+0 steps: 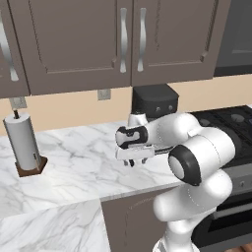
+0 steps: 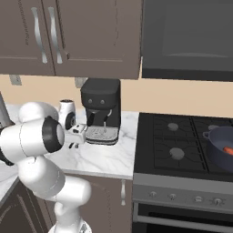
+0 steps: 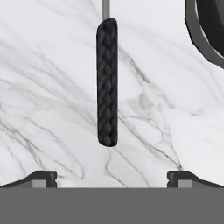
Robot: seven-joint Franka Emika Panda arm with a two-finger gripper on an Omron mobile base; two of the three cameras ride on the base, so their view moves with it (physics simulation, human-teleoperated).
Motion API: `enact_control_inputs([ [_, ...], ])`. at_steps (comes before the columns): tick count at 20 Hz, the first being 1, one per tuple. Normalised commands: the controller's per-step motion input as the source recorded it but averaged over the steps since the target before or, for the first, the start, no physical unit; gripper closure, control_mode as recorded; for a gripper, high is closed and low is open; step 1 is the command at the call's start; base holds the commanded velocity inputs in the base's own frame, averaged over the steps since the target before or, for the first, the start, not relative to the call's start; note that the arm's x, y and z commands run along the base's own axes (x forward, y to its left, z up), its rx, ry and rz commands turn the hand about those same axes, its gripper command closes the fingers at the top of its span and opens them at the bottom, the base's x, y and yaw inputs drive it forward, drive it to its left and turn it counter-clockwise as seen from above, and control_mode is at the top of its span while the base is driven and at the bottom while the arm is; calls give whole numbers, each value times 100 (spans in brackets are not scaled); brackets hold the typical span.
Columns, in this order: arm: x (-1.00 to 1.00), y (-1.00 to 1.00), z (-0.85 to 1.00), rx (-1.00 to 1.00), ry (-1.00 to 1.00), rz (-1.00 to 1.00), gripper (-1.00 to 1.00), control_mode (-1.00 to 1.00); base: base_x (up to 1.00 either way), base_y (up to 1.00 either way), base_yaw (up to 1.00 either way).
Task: Put the potato and sweet potato in the pot. Retrieve the spatula and lightly stir the vegetables in the pot.
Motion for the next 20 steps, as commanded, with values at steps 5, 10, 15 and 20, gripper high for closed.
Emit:
enact_control_inputs([
  [5, 0, 1, -13, 0, -13, 0, -100, -100, 0, 0, 0],
  [10, 5, 0, -6, 0, -12, 0, -100, -100, 0, 0, 0],
  [15, 20, 0, 3, 0, 0, 0, -100, -100, 0, 0, 0],
  [20, 5, 0, 0, 0, 0, 0, -100, -100, 0, 0, 0],
])
